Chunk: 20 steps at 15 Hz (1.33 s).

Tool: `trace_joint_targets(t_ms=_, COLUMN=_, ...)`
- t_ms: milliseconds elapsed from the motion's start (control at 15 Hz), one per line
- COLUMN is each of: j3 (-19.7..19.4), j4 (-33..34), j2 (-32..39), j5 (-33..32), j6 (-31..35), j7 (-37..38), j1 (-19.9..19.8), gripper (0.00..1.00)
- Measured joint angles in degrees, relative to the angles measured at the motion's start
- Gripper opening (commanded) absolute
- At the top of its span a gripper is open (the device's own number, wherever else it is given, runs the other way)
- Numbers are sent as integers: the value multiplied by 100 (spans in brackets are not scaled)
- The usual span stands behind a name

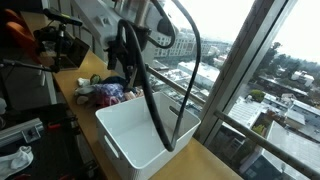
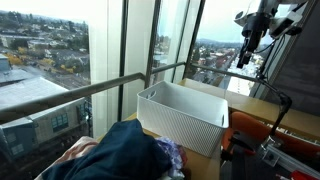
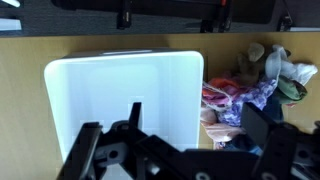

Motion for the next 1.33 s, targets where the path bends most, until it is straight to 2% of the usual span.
trace_joint_targets(t_ms=333, j3=548, j4=40, j2=269, j5=11, j6=202, j7=47, j1=26, gripper=100)
trace_joint_targets(t_ms=800, j3=1742, j4=250, j2=874, j5=13, j6=1061, j7=460, j1=549, gripper=100)
trace_joint_targets(t_ms=1133, j3=2515, j4=429, j2=1592, j5=-203, j6=2173, j7=650, j1=1024, gripper=100)
trace_joint_targets(t_ms=1333, j3=2810, j4=534, j2=2236, j5=-602, j6=2989, j7=682, j1=1209, gripper=100)
